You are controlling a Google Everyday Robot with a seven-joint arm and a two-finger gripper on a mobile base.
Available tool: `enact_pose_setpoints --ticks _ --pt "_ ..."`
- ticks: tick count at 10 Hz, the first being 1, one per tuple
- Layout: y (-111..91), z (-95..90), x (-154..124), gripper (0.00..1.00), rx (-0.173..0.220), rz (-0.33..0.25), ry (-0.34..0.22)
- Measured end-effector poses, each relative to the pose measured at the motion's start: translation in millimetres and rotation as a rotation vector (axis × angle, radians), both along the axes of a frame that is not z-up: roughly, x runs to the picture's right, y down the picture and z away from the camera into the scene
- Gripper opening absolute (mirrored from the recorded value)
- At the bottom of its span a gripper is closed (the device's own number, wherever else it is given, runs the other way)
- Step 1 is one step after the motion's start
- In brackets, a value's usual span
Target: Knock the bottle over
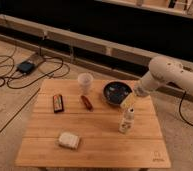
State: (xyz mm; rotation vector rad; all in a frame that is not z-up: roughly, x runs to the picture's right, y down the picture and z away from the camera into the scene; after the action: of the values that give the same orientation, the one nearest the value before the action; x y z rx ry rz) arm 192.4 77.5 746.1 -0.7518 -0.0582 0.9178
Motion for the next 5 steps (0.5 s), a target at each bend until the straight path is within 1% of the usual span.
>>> enact_pose_setpoints --ticks 1,3,4,5 --pt "7 -4.3 3 0.80 -0.019 -0.014 0.000" --pt "16 -5.8 10 0.80 -0.041 -0.031 0.015" --pt "20 -2.9 15 0.80 -0.056 -0.037 0.036" --pt "25 3.0 23 0.80 -0.067 -0.047 0.069"
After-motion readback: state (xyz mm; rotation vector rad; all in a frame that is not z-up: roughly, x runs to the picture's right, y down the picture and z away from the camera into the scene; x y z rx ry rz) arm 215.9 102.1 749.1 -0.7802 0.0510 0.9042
